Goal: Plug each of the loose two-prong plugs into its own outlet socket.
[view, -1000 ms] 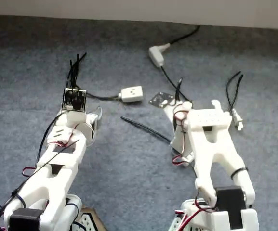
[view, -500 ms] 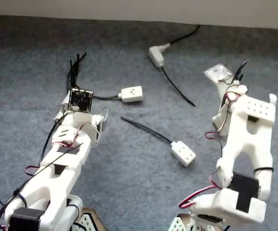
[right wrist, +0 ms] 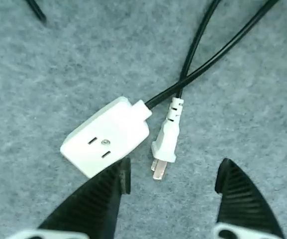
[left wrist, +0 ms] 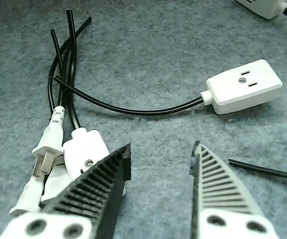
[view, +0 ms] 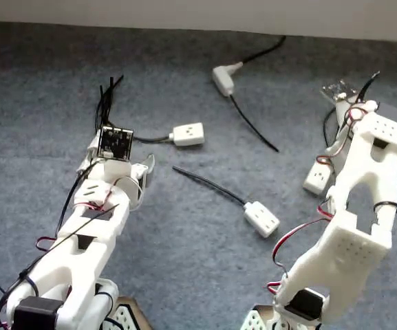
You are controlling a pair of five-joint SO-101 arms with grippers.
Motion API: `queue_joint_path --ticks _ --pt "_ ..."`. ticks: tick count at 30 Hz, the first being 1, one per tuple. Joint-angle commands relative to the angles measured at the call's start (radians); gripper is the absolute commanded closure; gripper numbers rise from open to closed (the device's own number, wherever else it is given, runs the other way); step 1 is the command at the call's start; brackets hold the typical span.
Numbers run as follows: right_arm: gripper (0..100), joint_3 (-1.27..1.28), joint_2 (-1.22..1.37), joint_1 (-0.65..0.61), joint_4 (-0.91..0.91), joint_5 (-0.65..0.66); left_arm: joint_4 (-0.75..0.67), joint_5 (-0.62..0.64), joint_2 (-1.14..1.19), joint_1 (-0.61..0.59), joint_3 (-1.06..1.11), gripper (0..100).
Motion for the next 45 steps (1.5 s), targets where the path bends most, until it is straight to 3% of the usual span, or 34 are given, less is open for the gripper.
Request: queue_joint_path --ticks 1,28,38,45 --pt "73.5 -0.122 0.041 0.021 0.022 0.005 -0.011 0.009 -0.021 0.019 -0.028 79" --pt "74.3 -0.234 0.271 0.004 -0.022 0.008 -0.011 0.009 -0.021 0.019 -0.028 79" --pt "95.0 -0.236 0.265 -0.022 -0.021 0.002 -0.011 0.009 -0.021 0.019 -0.028 79" --pt "99.1 -0.394 0.263 -0.021 0.076 -0.002 -0.011 0.009 -0.021 0.019 -0.028 79"
